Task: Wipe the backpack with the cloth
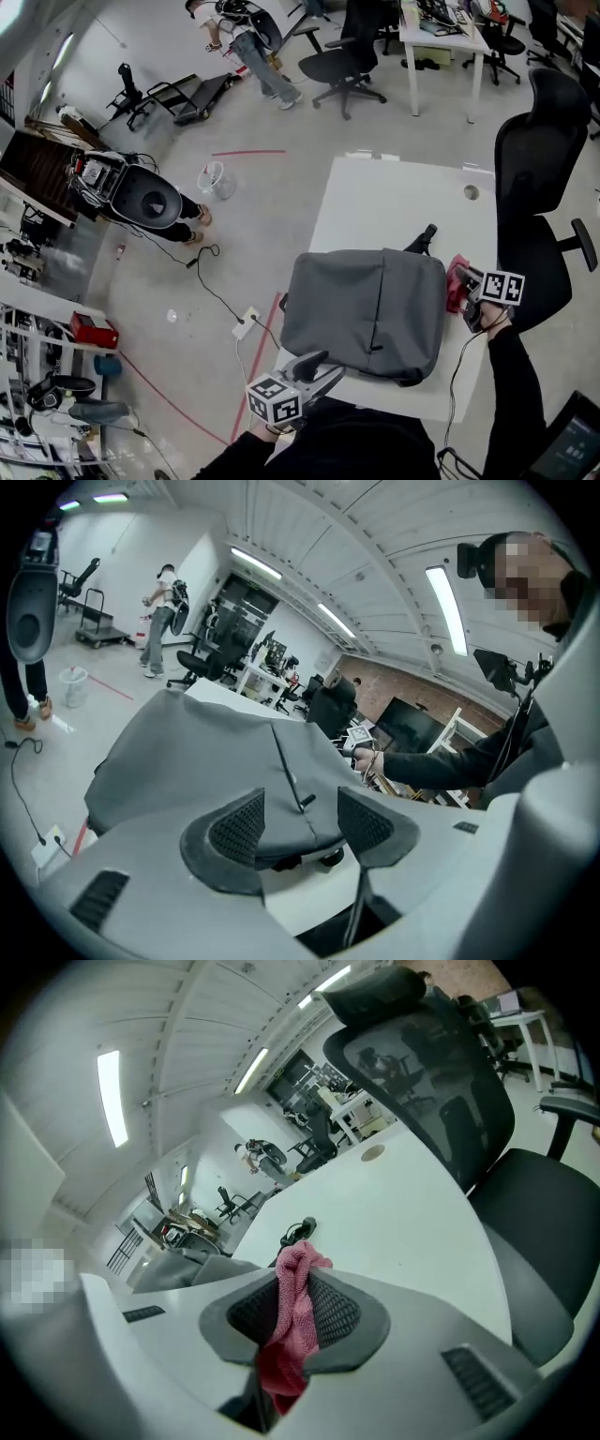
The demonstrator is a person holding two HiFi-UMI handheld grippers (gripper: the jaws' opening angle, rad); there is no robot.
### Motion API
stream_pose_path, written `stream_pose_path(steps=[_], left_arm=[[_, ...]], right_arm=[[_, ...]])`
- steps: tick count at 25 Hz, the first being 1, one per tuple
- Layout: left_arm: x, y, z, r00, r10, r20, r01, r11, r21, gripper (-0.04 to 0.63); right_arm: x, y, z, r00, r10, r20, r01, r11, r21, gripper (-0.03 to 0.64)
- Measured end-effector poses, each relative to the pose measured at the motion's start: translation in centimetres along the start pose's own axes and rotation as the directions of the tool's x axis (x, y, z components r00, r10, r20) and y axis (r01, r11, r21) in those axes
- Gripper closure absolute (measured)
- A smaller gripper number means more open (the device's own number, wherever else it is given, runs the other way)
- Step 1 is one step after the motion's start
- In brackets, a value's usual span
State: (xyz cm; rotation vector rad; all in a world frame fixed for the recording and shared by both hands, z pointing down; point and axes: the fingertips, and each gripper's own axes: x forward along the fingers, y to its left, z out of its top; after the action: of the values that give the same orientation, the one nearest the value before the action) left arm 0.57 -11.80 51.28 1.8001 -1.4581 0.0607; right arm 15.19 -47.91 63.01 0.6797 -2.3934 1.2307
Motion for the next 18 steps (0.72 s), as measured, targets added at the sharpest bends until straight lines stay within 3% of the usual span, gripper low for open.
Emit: stream_pose_path(steps=[6, 9, 14, 18], left_arm=[[-1.8, 0.7, -1.4, 0.999, 0.032, 0.020, -0.032, 0.999, 0.001, 0.337], [-2.1, 0.9, -1.4, 1.000, 0.004, 0.015, -0.004, 1.000, 0.028, 0.337], [-3.2, 4.0, 2.6, 0.998, -0.049, 0.046, 0.044, 0.994, 0.103, 0.337], [-4.5, 4.4, 2.5, 0.988, -0.151, 0.015, 0.149, 0.983, 0.105, 0.337]], right_arm=[[-1.7, 1.4, -6.8, 0.996, 0.041, -0.080, -0.039, 0.999, 0.021, 0.541], [-5.5, 2.5, -12.4, 0.994, 0.041, -0.106, -0.036, 0.998, 0.055, 0.541], [-8.0, 7.2, -18.2, 0.992, 0.051, -0.119, -0.042, 0.996, 0.075, 0.541], [-11.2, 9.8, -22.1, 0.995, -0.028, -0.094, 0.039, 0.992, 0.121, 0.541]])
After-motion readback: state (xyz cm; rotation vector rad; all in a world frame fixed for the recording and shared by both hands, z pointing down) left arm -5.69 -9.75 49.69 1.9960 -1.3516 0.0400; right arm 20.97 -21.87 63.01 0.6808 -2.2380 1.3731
